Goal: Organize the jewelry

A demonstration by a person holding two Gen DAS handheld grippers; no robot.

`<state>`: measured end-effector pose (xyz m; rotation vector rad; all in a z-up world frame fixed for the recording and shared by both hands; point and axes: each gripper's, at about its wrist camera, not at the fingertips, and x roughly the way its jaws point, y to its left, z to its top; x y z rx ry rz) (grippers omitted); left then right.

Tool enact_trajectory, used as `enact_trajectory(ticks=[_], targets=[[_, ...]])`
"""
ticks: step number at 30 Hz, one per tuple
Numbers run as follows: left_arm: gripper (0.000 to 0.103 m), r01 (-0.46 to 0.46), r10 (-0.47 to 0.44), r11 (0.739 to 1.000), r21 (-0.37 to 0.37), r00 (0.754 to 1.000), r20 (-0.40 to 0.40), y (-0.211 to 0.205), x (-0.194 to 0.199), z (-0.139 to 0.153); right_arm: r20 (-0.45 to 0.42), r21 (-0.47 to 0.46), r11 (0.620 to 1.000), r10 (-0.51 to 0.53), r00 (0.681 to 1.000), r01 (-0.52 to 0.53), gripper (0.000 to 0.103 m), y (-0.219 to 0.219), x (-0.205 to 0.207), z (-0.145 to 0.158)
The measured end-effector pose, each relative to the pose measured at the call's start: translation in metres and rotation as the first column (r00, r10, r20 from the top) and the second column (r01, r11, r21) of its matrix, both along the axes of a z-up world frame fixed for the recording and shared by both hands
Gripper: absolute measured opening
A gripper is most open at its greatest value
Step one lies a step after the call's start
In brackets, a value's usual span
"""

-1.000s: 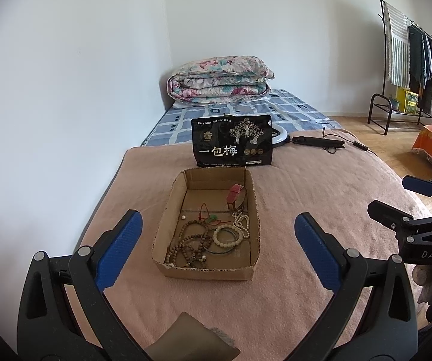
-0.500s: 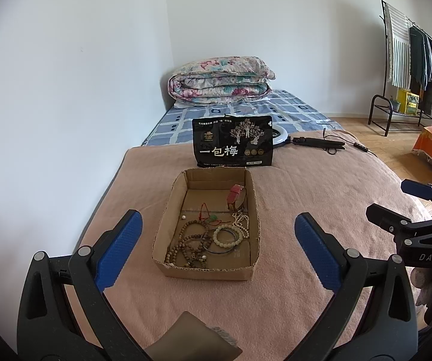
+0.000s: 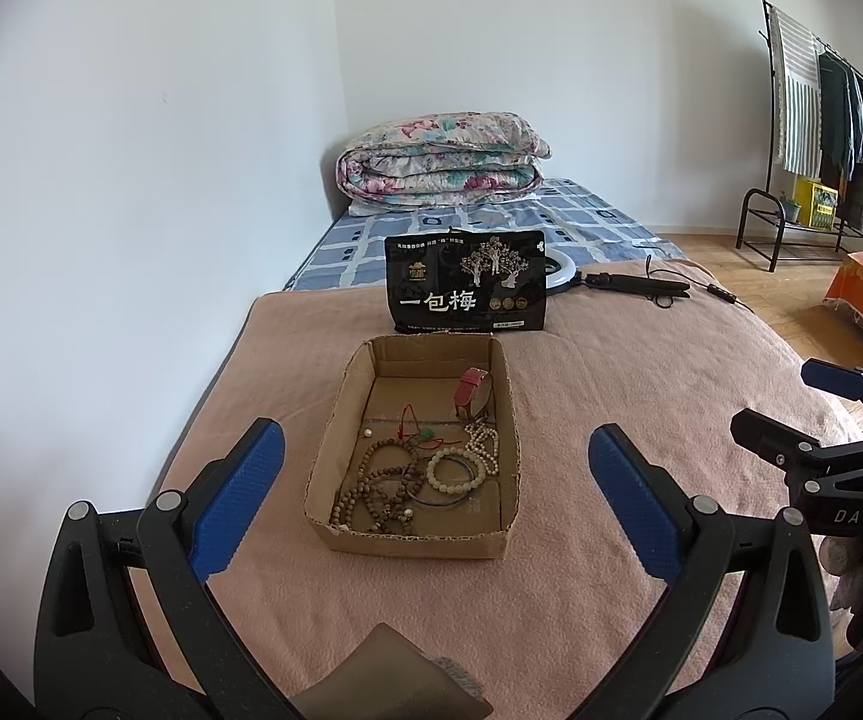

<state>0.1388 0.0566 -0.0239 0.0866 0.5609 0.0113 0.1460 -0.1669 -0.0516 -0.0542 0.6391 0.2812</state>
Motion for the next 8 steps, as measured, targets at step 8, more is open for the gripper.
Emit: enact_trajectory(ticks=[8], targets=[[0.103,-0.010,0.010,1.000,0.005,1.000,0.004,0.0043,-0.0005,0.0002,-0.003,-0.002,1.000,0.000,1.000,0.000,0.103,-0.0005,-0.0009,-0.0005]])
